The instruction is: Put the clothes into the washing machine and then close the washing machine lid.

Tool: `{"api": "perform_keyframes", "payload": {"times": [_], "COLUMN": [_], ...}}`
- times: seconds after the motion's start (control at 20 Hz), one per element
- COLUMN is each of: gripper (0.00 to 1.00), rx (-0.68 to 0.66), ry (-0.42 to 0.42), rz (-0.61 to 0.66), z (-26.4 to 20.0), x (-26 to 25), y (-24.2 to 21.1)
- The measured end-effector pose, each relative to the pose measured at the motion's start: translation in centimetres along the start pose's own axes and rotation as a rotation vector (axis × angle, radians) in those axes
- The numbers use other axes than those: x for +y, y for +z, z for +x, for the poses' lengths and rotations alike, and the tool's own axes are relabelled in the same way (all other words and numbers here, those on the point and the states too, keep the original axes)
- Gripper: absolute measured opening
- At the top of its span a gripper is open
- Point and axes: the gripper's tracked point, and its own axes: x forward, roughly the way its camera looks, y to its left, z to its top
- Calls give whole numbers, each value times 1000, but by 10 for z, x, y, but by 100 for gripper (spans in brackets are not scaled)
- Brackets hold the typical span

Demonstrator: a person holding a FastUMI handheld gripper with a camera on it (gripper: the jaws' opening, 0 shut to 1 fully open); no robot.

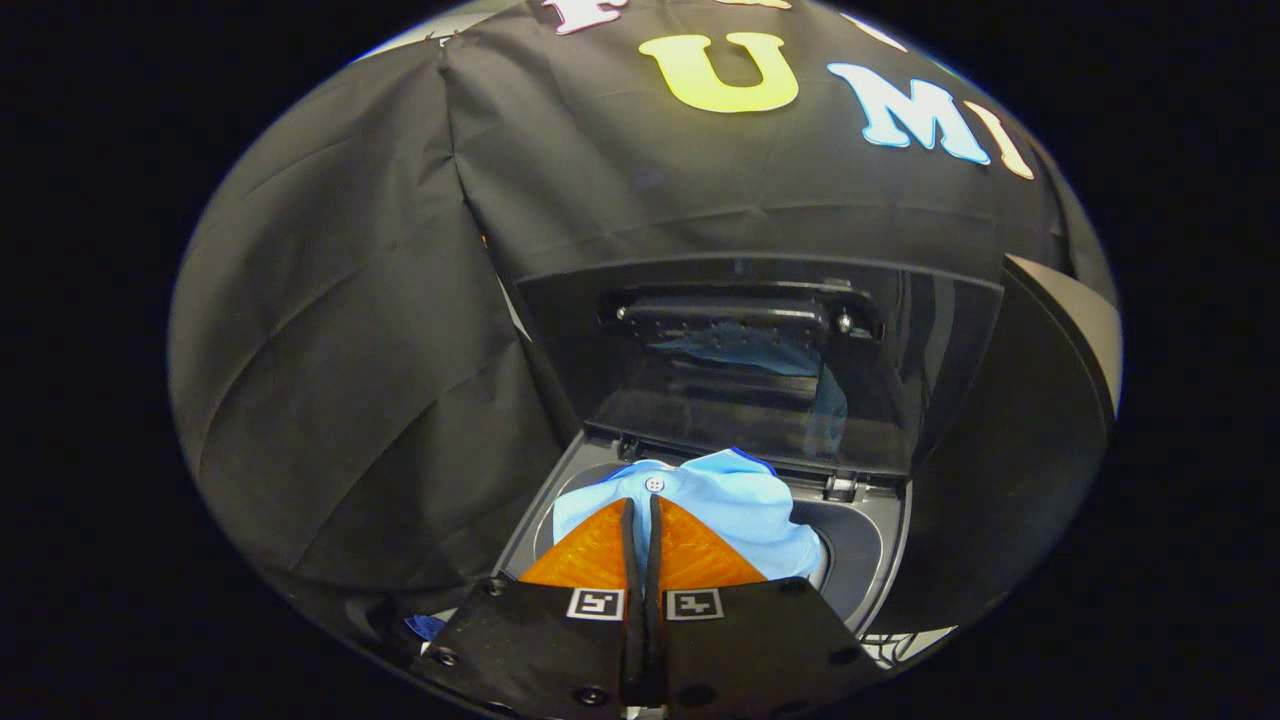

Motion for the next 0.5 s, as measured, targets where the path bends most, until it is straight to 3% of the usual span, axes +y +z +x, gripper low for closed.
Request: {"api": "perform_keyframes", "payload": {"times": [0.5], "gripper": [2], "rx": [77], "ry": [-32], "rz": [-6], "z": [15], "x": [-16], "y": [-39]}}
